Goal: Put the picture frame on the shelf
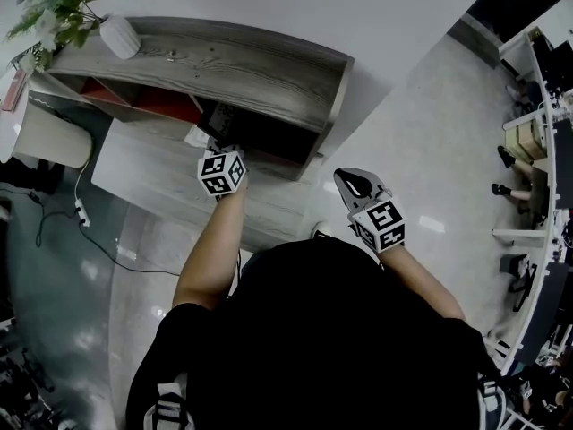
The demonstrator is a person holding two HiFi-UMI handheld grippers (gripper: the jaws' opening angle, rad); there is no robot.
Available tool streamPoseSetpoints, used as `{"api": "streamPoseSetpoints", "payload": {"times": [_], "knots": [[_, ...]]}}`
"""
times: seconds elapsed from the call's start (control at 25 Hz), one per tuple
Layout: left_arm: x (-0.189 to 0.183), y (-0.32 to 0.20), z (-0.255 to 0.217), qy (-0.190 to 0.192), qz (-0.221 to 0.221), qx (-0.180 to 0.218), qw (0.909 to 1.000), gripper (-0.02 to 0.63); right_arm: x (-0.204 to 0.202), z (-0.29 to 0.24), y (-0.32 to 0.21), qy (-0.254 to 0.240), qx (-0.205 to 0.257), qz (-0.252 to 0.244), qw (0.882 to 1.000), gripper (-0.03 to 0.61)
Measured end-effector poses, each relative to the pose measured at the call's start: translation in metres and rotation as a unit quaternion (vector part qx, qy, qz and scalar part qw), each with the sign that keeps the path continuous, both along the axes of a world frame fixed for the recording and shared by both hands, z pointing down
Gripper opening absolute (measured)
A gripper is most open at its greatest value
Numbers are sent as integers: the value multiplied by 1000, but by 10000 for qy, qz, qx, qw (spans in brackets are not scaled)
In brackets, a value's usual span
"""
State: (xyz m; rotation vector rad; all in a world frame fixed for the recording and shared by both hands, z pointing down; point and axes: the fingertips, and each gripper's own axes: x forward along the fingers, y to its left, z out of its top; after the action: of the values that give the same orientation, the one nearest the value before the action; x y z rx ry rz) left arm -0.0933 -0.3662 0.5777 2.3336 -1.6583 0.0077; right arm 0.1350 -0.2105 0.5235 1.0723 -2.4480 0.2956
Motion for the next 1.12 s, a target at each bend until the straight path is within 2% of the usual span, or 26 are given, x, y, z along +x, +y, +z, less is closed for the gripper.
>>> {"api": "streamPoseSetpoints", "payload": {"times": [0.64,1.12], "knots": [[12,-17,3,-7,-42,19,10000,29,-2,5,-2,-26,-48,-28,10000,14],[15,-17,5,-269,121,61,9995,29,-8,7,-6,-24,-66,-110,9999,14]]}}
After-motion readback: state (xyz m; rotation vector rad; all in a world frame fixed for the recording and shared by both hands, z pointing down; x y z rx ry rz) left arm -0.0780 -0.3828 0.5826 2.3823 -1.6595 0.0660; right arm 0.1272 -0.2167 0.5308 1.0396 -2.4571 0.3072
